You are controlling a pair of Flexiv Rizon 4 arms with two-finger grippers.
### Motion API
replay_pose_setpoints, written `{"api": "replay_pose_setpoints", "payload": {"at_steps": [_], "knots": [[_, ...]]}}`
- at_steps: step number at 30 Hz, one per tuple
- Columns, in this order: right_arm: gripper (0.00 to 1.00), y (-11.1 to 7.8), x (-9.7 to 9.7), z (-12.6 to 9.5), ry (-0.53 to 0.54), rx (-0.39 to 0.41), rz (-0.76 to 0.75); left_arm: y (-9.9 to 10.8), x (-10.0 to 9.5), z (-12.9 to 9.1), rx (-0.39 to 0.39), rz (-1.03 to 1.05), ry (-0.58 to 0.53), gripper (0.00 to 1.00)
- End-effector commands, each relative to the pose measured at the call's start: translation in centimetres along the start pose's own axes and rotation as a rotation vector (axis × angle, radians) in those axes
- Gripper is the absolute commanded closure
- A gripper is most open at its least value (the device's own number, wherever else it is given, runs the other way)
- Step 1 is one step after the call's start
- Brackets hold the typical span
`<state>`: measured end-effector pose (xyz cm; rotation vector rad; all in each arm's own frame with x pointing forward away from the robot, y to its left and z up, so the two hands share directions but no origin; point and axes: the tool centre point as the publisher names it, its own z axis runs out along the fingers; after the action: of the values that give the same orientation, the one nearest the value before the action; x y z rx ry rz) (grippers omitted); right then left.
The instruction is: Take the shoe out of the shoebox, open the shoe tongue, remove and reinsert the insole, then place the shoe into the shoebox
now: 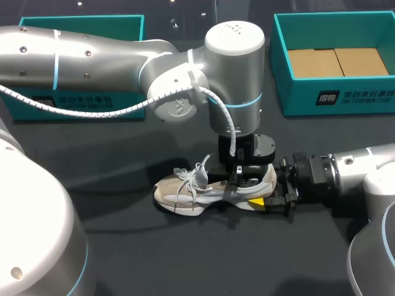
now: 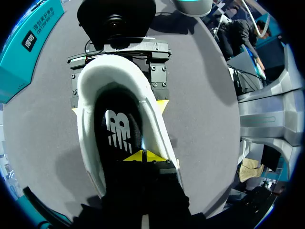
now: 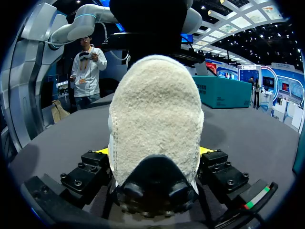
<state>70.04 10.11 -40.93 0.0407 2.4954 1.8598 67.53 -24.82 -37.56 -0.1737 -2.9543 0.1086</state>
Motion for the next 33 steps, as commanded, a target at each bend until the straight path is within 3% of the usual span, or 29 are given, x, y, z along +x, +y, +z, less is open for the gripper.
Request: {"api": "replay_pose_setpoints", "payload": {"at_steps": [1,8,17,27,33], "knots": [[1.00,0.2,0.1,-0.1,-0.001,0.003,0.001,0.5,0.6,0.5,-0.001,0.003,-0.024,0.92],[1.00,0.2,0.1,-0.1,-0.001,0.003,0.001,0.5,0.1,1.4,-0.008,-0.006,-0.078,0.62],[1.00,0.2,0.1,-0.1,-0.001,0.003,0.001,0.6,-0.7,2.7,-0.013,0.018,-0.178,0.57],[1.00,0.2,0.1,-0.1,-0.001,0.003,0.001,0.6,-2.3,4.5,-0.080,-0.010,-0.286,0.65],[1.00,0.2,0.1,-0.1,-0.001,0.003,0.001,1.1,-3.4,4.5,-0.099,-0.050,-0.320,0.91]]}}
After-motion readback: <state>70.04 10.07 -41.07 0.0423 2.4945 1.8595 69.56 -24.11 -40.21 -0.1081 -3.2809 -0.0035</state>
